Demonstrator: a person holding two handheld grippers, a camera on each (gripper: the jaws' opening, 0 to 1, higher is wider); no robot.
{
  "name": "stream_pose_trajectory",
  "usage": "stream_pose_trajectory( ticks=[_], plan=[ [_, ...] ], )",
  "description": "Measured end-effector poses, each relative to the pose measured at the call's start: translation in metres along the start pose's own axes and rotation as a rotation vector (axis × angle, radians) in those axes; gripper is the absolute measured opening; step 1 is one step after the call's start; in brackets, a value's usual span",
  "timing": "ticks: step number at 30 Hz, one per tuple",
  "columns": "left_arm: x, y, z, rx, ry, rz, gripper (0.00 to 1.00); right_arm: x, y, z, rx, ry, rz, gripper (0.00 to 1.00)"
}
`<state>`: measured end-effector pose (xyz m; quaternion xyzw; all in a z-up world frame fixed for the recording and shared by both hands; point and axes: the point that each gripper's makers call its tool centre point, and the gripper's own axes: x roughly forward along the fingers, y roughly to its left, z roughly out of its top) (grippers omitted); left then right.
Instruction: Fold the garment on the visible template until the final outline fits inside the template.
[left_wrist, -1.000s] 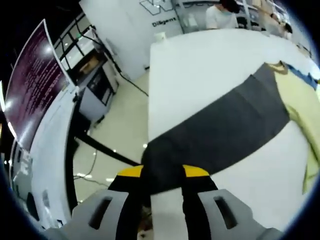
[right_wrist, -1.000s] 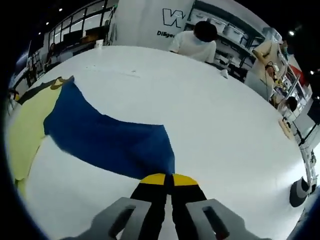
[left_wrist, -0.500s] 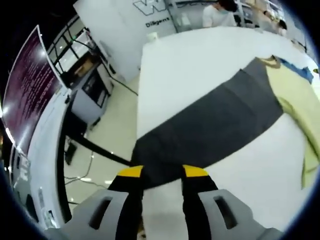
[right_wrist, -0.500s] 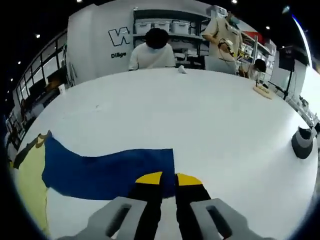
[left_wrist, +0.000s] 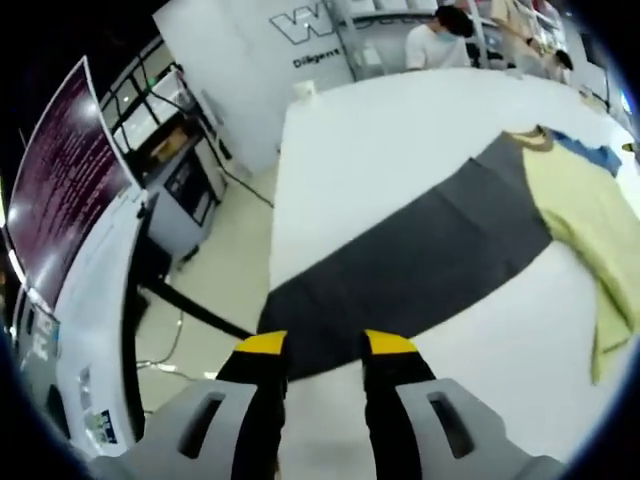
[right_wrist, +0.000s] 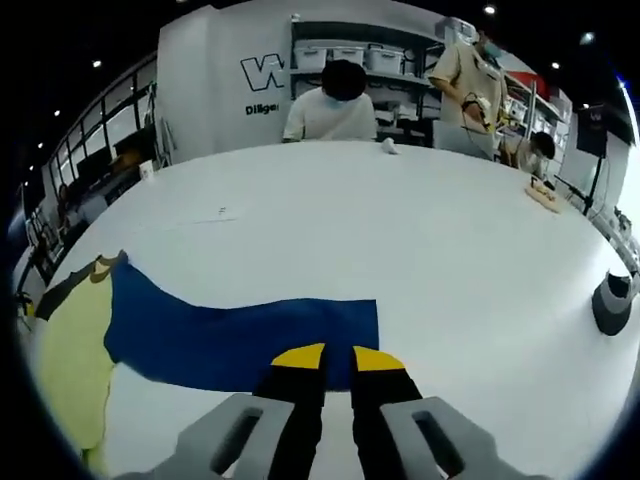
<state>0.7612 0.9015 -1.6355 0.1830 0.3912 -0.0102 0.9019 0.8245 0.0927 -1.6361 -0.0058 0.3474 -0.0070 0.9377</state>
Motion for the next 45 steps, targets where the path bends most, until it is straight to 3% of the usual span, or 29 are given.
stream_pose_trajectory(
  ticks=[5,9,16,21,26,27,28,29,31,33,34,42,45],
  plan=[
    [-0.01,-0.011,0.008,0.014,-0.029,-0.028,0.26,-0.003,0.009,0.0,-0.027,0.0,0.028,0.03],
    [-0.023,-0.027,0.025,0.055,-0.101,-0.058,0.25,-0.01,0.023,0.006,-0.033,-0.035,0.076,0.04],
    [-0.024,-0.039,0.036,0.071,-0.146,-0.13,0.29,-0.028,0.053,0.006,-0.063,-0.052,0.134,0.06],
    [-0.023,-0.043,0.039,0.08,-0.166,-0.152,0.4,-0.027,0.055,0.008,-0.062,-0.061,0.158,0.08],
    [-0.026,-0.055,0.045,0.127,-0.201,-0.205,0.4,-0.032,0.072,0.005,-0.079,-0.066,0.208,0.15],
    [-0.027,-0.061,0.046,0.145,-0.206,-0.225,0.38,-0.034,0.08,0.004,-0.095,-0.068,0.234,0.16],
    [-0.028,-0.066,0.046,0.164,-0.211,-0.245,0.36,-0.037,0.091,-0.001,-0.172,-0.047,0.274,0.17],
    [-0.03,-0.074,0.044,0.183,-0.201,-0.271,0.36,-0.042,0.105,-0.011,-0.243,-0.02,0.291,0.17],
    [-0.031,-0.091,0.038,0.231,-0.185,-0.302,0.39,-0.045,0.118,-0.021,-0.273,-0.012,0.325,0.17],
    [-0.031,-0.095,0.038,0.221,-0.189,-0.319,0.39,-0.047,0.122,-0.024,-0.293,-0.007,0.329,0.17],
    [-0.031,-0.099,0.036,0.195,-0.194,-0.342,0.39,-0.051,0.129,-0.032,-0.364,0.018,0.334,0.17],
    [-0.042,-0.128,0.023,0.268,-0.173,-0.412,0.47,-0.058,0.145,-0.049,-0.378,0.025,0.385,0.22],
    [-0.047,-0.145,0.014,0.312,-0.152,-0.478,0.54,-0.058,0.14,-0.059,-0.396,0.043,0.39,0.25]
  ],
)
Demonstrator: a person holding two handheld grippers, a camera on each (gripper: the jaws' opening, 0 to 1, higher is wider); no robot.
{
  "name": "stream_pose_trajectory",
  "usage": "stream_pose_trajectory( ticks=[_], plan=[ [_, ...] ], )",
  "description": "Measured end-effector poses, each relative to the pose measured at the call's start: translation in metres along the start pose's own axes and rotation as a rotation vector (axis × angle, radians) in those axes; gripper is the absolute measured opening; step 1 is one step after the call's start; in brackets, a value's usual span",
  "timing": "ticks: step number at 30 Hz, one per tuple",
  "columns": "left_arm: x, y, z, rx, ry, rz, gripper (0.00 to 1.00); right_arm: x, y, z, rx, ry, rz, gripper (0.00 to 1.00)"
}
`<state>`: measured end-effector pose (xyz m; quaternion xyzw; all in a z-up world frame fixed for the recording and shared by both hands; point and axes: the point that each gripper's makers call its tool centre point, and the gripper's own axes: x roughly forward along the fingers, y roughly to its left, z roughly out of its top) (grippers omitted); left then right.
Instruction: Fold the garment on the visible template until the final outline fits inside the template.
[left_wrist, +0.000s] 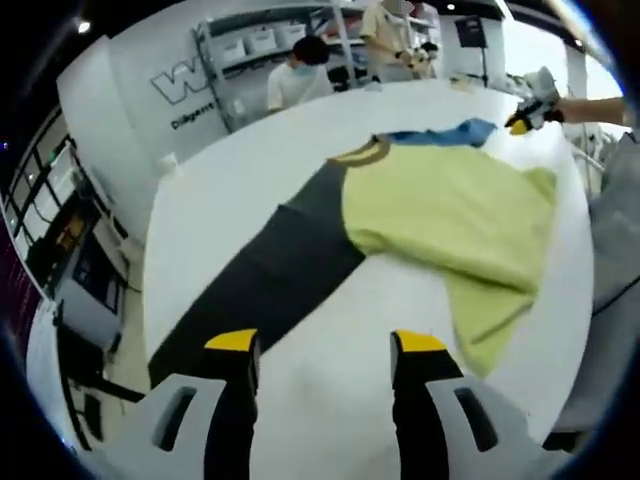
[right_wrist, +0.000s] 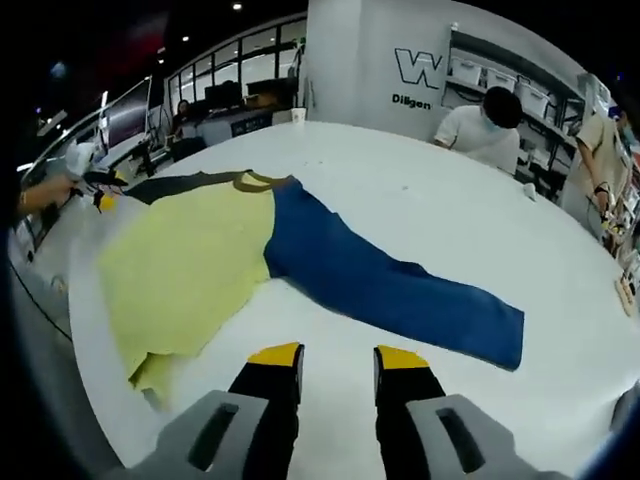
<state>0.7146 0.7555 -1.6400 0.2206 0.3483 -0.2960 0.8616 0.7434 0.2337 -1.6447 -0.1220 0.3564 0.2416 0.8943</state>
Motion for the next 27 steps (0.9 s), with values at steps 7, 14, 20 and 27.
stream_pose_trajectory(
  ticks=[7,14,20,27],
  plan=[
    [0.001,-0.024,-0.006,0.07,0.04,-0.063,0.59,-0.005,0.025,-0.013,-0.079,0.046,0.053,0.2],
    [0.001,-0.047,-0.013,0.043,0.048,-0.11,0.54,-0.003,0.07,-0.036,-0.195,0.124,0.163,0.19],
    [0.002,-0.064,-0.021,0.032,0.061,-0.14,0.53,0.0,0.101,-0.053,-0.225,0.151,0.223,0.21],
    [0.005,-0.074,-0.021,0.003,0.06,-0.157,0.46,-0.002,0.119,-0.054,-0.266,0.157,0.278,0.21]
  ],
)
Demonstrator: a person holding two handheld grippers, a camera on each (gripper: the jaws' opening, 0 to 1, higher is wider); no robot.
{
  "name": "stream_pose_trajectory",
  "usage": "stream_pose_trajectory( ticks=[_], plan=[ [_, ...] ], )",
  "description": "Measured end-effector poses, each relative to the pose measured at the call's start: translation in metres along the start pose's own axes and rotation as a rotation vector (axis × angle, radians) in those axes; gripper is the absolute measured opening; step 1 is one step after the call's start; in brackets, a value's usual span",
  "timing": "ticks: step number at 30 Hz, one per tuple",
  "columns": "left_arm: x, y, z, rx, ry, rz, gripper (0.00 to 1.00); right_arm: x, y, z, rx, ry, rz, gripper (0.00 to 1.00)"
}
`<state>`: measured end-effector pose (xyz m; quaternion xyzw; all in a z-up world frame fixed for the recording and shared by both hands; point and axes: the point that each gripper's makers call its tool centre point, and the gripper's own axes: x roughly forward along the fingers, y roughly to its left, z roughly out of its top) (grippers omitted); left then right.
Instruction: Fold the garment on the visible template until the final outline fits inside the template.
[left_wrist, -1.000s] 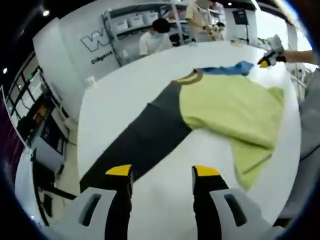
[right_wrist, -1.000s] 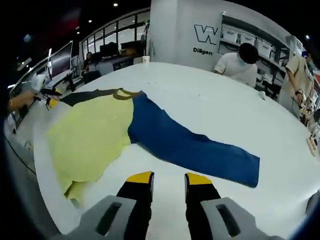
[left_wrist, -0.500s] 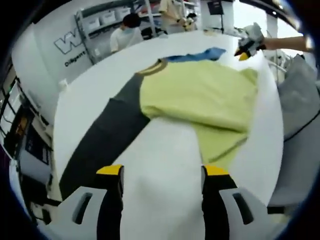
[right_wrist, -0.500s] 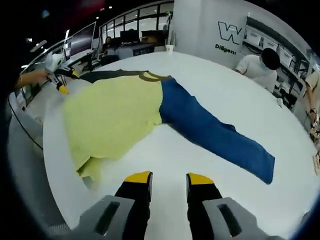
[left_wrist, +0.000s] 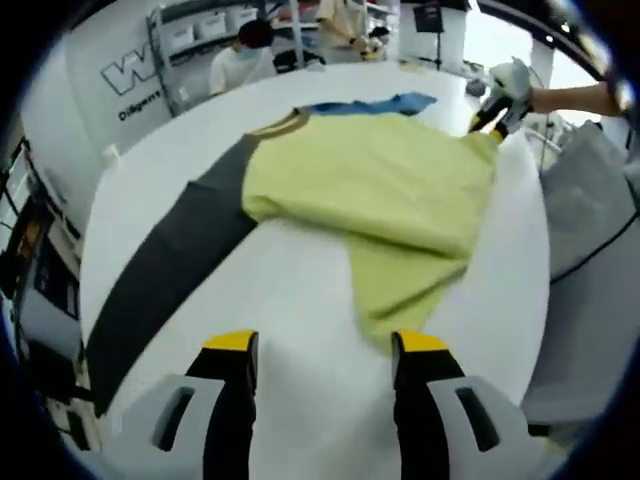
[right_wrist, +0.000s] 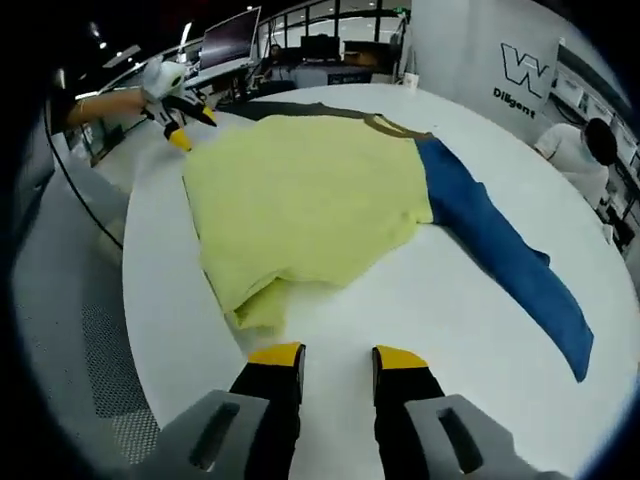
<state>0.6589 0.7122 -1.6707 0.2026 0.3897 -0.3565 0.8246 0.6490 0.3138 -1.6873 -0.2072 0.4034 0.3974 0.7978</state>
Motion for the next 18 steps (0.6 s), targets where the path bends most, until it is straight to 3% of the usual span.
stream_pose_trajectory(
  ticks=[6,7,13,18],
  plan=[
    [0.007,-0.007,-0.005,-0.026,0.004,-0.01,0.38,0.001,0.018,-0.001,-0.036,0.007,0.053,0.19],
    [0.008,-0.009,0.0,-0.051,-0.03,-0.02,0.36,0.002,0.018,0.0,-0.035,0.005,0.054,0.19],
    [0.011,-0.02,0.003,-0.094,-0.044,-0.019,0.26,0.008,0.03,0.01,-0.018,-0.03,0.085,0.11],
    [0.013,-0.025,0.003,-0.114,-0.053,-0.011,0.16,0.01,0.044,0.023,0.012,-0.111,0.139,0.0]
  ],
)
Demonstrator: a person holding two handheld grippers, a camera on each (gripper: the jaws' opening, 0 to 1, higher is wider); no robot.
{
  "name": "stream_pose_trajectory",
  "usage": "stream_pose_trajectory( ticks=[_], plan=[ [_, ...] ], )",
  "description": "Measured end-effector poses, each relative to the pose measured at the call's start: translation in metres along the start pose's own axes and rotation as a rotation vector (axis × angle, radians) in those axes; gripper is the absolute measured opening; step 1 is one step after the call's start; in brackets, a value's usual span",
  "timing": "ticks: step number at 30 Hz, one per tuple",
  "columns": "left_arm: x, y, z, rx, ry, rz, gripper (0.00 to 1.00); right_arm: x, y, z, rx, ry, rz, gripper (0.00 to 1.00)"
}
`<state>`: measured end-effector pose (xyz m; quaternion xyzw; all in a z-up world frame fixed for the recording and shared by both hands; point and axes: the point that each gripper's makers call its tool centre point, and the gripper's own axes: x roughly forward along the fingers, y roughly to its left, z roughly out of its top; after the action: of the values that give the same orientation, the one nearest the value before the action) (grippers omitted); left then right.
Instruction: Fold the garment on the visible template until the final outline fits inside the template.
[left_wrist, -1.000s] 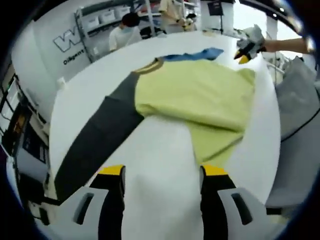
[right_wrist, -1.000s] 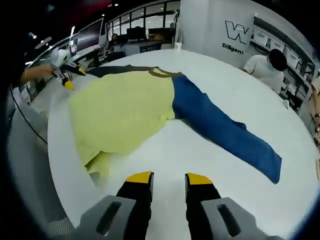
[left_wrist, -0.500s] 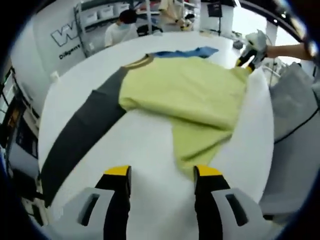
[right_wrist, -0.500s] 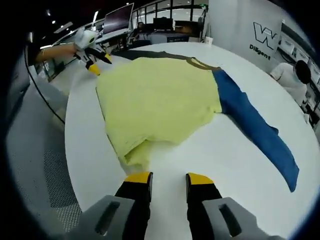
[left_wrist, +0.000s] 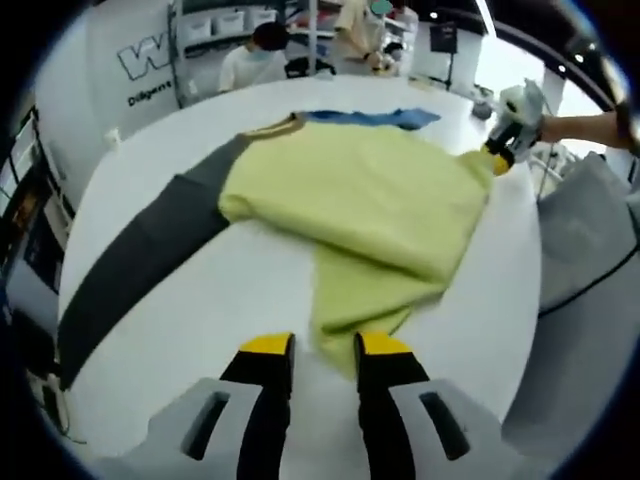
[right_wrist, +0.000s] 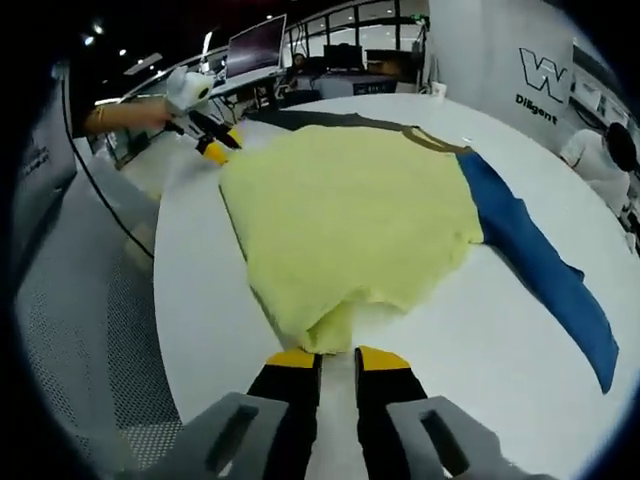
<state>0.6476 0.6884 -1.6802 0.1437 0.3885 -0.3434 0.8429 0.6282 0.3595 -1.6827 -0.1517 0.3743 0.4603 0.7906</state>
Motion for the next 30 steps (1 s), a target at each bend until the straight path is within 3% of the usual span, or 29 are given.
stream_pose_trajectory(
  ticks=[5,8,14,30],
  plan=[
    [0.002,-0.007,0.0,-0.013,-0.015,0.007,0.04,-0.001,0.009,0.001,0.0,-0.007,0.031,0.0],
    [0.001,-0.009,-0.001,-0.025,-0.013,0.009,0.02,-0.005,0.015,-0.001,-0.001,0.006,0.042,0.0],
    [-0.008,-0.013,-0.005,-0.035,-0.001,0.002,0.01,-0.016,0.021,0.004,0.073,-0.022,0.038,0.0],
    [-0.044,-0.033,0.002,-0.08,-0.071,-0.012,0.0,-0.042,0.055,0.006,0.073,-0.016,0.089,0.0]
  ],
)
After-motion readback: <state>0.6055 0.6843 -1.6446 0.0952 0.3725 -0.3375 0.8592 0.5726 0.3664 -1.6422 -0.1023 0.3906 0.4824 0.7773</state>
